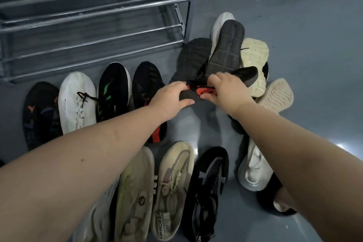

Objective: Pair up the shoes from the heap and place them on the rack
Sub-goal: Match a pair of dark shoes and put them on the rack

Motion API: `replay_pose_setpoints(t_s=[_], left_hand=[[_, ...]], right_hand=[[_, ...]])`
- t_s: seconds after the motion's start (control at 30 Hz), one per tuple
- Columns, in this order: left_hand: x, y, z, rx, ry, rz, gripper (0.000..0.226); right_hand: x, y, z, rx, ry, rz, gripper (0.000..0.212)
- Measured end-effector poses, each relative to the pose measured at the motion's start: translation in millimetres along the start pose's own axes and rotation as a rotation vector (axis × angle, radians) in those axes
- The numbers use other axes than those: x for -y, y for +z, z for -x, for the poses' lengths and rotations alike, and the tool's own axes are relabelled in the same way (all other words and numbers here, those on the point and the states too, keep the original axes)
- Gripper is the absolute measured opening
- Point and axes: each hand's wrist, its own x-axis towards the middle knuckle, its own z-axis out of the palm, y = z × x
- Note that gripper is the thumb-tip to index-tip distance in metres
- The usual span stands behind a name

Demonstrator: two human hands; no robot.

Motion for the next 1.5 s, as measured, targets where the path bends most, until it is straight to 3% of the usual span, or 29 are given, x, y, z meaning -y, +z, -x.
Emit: replay_pose_setpoints(t_s=[0.3,0.4,0.53,0.6,0.67,0.73,0.87,1.03,1.17,1.27,1.33,1.5], left_hand=[[-26.2,-19.0,53.6,-0.088,-0.052,0.189,0.015],[-29.5,-29.1,88.2,-0.077,-0.105,0.348,0.019],[-31.4,-28.6,137.5,-0.123,-0.204,0.497,0.012],[-29.4,-23.8,157.9,-0.167,-0.241,0.529,0.009],[-30.1,-20.9,175.3,-0.232,-0.247,0.567,0.010],[-32.5,-19.9,189.2,-0.284,-0.222,0.520,0.012],[-42.1,-21.1,215.5,-0.337,-0.130,0.339,0.014],[-49.0,-23.5,236.1,-0.365,-0.067,0.309,0.016],[-54.0,-36.4,240.7,-0.318,-0.243,0.655,0.064],[-43.8,-42.1,241.7,-0.036,-0.382,1.054,0.041],[-37.8,-42.4,248.9,0.128,-0.373,1.088,0.025],[-24.8,-35.2,249.9,0.091,-0.327,1.111,0.024]], right_hand=[[22.2,-27.7,39.8,-0.024,-0.020,-0.065,0.046],[45.0,-39.4,63.7,-0.032,-0.002,-0.134,0.046],[80.0,-41.9,99.0,-0.138,0.218,-0.244,0.062],[101.3,-41.7,116.3,-0.172,0.474,-0.406,0.087],[122.1,-43.0,129.1,-0.158,0.684,-0.772,0.103],[140.2,-44.5,134.1,-0.146,0.802,-1.162,0.111],[162.4,-57.9,138.8,-0.202,0.970,-1.548,0.120],[160.6,-79.7,147.5,-0.294,0.915,-1.607,0.098],[140.0,-91.9,153.1,-0.239,0.799,-1.570,0.093],[125.7,-90.3,161.6,-0.093,0.642,-1.628,0.083],[122.3,-85.2,163.7,-0.013,0.594,-1.671,0.083],[129.4,-70.4,159.8,-0.030,0.638,-1.788,0.088]])
